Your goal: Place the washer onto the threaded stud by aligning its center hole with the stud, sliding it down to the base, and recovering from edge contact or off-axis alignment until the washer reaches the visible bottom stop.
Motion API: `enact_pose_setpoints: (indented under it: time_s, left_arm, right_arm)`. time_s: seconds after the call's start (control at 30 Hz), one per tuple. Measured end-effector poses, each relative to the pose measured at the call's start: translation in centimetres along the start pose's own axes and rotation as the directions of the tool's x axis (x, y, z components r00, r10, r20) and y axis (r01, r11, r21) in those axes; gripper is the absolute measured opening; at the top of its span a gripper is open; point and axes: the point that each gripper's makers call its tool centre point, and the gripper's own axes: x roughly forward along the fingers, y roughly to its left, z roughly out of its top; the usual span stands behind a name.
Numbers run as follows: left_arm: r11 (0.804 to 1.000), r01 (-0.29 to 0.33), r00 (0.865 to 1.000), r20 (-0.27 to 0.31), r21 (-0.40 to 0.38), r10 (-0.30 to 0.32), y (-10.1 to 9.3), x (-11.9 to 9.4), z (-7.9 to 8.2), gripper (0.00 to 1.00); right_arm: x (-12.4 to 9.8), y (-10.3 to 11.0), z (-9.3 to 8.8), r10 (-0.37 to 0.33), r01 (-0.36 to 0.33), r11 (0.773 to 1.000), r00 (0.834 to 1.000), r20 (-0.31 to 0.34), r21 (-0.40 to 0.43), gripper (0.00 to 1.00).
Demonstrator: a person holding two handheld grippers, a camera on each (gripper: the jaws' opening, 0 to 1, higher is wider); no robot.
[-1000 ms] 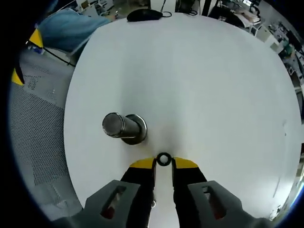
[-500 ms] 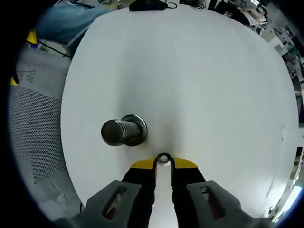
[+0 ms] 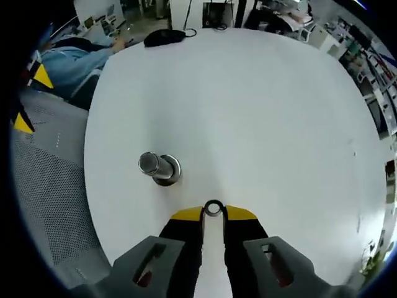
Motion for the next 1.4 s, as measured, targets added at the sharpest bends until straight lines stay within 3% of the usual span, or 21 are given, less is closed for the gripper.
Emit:
enact_pose_setpoints:
  time_s: [0.2,0.53,0.67,0.97,1.4]
  left_arm:
    - [1.000,0.002,1.000,-0.004,0.014,-0.002,-0.1,0.0,-0.1,0.32]
    - [1.000,0.005,1.000,-0.001,0.023,-0.005,-0.2,-0.1,0.0,0.32]
    - [1.000,0.006,1.000,-0.004,0.023,-0.006,-0.2,-0.2,-0.1,0.32]
    - [1.000,0.005,1.000,-0.009,0.027,-0.005,-0.2,-0.2,-0.2,0.32]
    - [1.000,0.002,1.000,-0.011,0.026,-0.002,-0.1,-0.2,-0.3,0.32]
  right_arm:
    - [-1.9,-0.3,-0.6,-0.012,0.011,1.000,1.000,0.010,0.012,0.13]
    - [-4.4,1.2,-2.9,-0.011,0.010,0.998,1.000,-0.019,-0.058,0.13]
    - [-4.4,2.0,-4.0,-0.001,-0.006,0.994,0.998,-0.062,-0.109,0.13]
    - [-4.3,2.7,-4.4,0.002,-0.016,0.986,0.996,-0.089,-0.163,0.13]
    - [-3.0,2.7,-4.8,0.017,-0.034,0.988,0.994,-0.109,-0.154,0.13]
